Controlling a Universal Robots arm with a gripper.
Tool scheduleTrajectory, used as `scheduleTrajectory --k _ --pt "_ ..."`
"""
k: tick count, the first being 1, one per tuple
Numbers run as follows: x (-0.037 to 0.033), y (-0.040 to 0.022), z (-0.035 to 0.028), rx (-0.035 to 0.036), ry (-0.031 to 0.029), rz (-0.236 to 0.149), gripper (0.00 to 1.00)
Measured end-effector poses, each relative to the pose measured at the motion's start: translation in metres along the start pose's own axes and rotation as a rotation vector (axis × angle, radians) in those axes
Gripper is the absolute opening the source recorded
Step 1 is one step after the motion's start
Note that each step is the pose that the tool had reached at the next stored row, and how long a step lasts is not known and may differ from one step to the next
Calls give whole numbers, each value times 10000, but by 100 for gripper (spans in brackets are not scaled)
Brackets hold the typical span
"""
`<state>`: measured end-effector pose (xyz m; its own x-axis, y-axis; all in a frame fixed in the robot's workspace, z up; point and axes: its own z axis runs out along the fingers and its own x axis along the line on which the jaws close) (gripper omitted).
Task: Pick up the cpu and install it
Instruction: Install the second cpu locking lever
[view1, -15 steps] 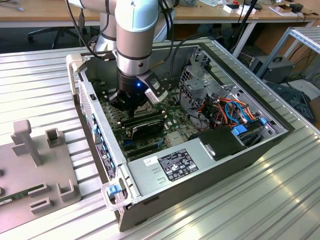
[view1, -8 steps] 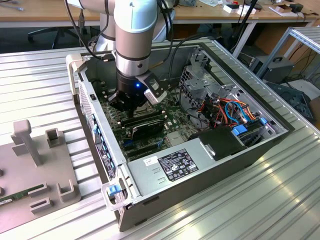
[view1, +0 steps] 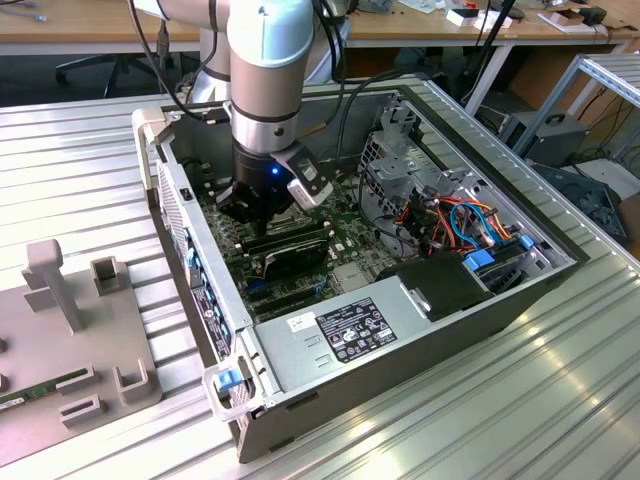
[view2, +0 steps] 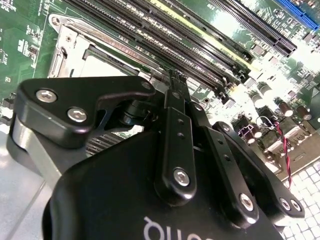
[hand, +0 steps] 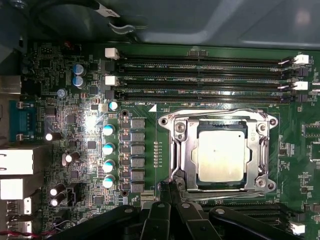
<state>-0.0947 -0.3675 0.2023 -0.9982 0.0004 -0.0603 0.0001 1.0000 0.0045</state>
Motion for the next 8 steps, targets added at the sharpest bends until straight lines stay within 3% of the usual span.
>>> scheduleTrajectory --k 8 --pt "1 -10 10 -1 -1 1 11"
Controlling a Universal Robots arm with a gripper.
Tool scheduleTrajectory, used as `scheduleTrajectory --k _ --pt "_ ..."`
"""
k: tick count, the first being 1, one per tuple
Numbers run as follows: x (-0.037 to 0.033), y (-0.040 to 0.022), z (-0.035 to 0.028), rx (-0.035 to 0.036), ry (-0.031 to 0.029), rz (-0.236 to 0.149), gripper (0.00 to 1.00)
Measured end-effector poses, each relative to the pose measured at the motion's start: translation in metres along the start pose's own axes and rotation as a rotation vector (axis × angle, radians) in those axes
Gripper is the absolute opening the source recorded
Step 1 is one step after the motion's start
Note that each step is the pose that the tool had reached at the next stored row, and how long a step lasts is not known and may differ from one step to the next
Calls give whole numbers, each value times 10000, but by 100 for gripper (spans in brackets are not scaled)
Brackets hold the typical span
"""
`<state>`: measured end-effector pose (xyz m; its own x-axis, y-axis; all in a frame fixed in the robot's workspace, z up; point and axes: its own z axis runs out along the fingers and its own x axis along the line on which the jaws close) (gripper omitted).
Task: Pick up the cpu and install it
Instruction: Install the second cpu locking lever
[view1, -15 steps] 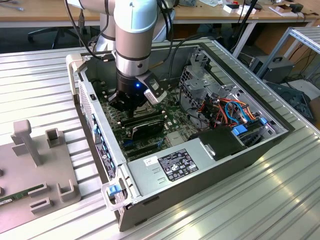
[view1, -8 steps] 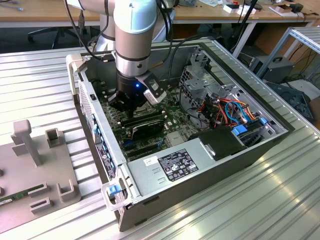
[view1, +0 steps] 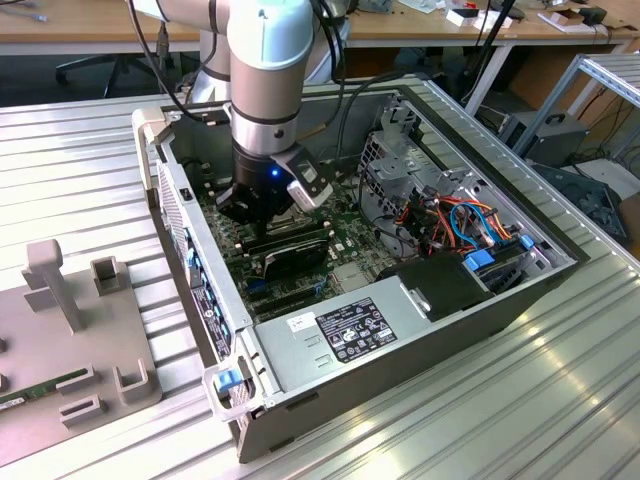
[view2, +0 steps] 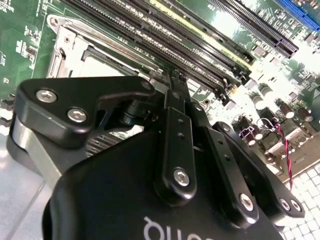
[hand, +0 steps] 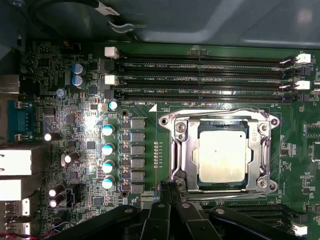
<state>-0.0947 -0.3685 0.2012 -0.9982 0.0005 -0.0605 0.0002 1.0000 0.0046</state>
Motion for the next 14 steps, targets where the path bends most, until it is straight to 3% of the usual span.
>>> scheduleTrajectory --k 7,14 --pt "-1 -12 -17 3 -2 0 11" --pt "-12 -9 -188 6 1 -1 11"
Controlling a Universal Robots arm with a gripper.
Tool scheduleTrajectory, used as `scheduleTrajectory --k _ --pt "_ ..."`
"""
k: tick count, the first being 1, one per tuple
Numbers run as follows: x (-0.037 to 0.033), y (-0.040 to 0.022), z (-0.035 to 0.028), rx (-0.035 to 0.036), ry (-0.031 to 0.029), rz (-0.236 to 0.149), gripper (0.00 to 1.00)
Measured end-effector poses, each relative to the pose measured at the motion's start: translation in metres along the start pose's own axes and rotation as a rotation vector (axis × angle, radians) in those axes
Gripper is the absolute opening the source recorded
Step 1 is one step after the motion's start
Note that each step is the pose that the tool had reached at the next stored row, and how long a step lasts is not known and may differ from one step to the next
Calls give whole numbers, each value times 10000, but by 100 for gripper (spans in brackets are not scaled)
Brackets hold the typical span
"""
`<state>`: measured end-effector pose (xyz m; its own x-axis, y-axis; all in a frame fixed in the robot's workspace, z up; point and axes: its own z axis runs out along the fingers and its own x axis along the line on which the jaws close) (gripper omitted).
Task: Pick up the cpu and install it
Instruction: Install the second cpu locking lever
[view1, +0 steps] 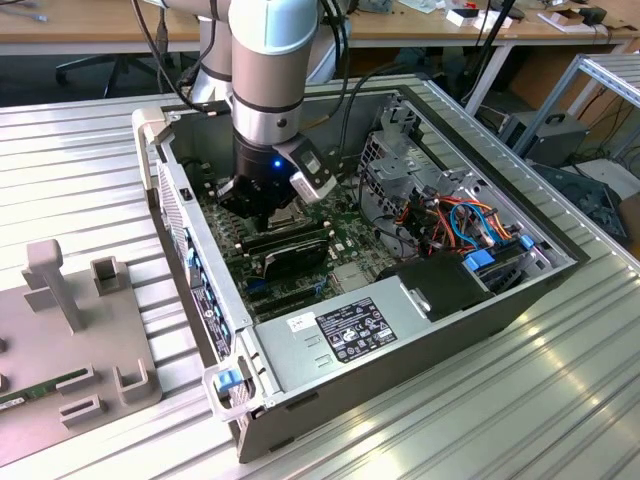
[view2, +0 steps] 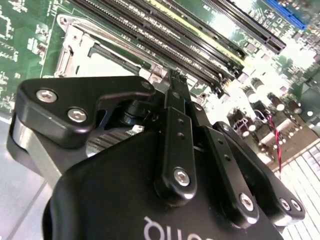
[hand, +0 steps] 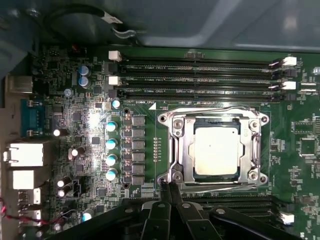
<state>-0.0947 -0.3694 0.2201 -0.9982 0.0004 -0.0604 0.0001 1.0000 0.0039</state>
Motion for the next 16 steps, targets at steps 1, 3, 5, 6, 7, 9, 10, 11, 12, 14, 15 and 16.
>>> scheduleTrajectory --k 1,3,5,6,7,9,10,11,12,14,15,16 --pt "-1 0 -22 1 1 0 11" --pt "-3 0 -59 1 0 0 11" --pt "-5 1 -59 -2 -1 1 11" --pt "-18 1 -60 1 1 0 11" --pt "-30 0 -59 2 2 0 11" --pt "-85 0 -55 1 1 1 11" --pt "-117 1 -52 1 0 1 11" --pt "-142 0 -50 0 0 -1 11" --pt "-177 0 -47 0 0 -1 11" --pt "-229 0 -44 1 1 0 11" --pt "-255 0 -42 1 1 0 11" --pt "-302 0 -39 1 1 0 11"
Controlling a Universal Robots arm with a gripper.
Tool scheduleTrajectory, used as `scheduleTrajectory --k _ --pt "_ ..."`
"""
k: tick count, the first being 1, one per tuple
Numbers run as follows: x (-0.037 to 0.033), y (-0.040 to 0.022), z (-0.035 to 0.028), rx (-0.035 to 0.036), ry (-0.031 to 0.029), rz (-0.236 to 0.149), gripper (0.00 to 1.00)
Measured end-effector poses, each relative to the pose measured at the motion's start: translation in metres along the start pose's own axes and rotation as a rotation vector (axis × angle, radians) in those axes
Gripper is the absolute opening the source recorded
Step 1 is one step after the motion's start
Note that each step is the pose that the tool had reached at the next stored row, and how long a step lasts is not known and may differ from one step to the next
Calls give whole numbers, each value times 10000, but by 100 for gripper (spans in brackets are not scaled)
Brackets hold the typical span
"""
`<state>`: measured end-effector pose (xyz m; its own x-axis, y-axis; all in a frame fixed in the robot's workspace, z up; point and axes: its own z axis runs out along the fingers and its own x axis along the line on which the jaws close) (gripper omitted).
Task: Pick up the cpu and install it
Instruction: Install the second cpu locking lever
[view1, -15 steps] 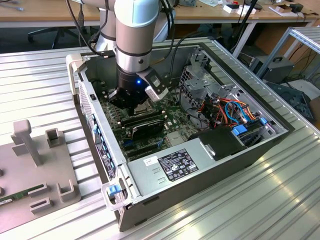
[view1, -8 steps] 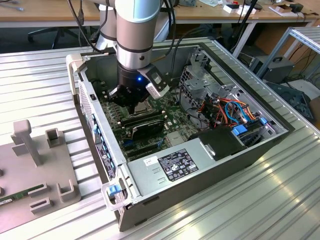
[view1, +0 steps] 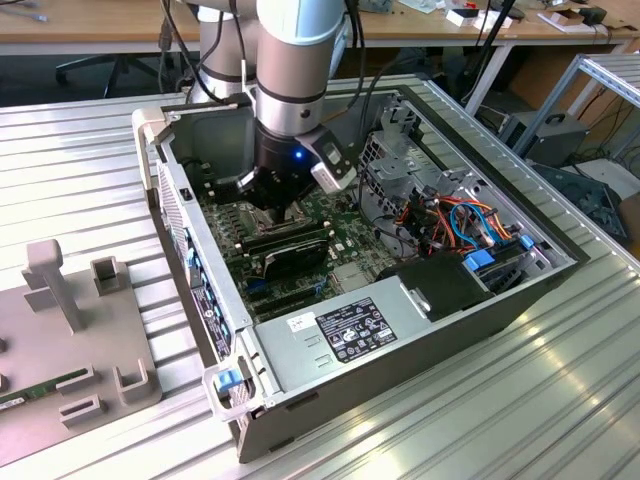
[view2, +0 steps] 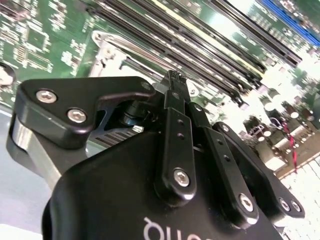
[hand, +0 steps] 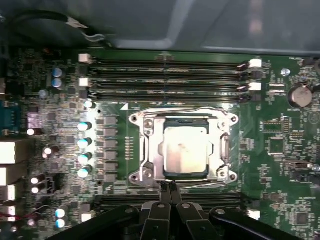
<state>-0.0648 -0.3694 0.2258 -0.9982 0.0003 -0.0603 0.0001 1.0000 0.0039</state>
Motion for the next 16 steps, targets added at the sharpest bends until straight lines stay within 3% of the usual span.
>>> scheduleTrajectory --k 4,13,16 --pt "-86 -1 6 0 0 0 11" --pt "-90 7 7 -1 -1 -1 11" --pt "-89 64 6 0 -1 0 11"
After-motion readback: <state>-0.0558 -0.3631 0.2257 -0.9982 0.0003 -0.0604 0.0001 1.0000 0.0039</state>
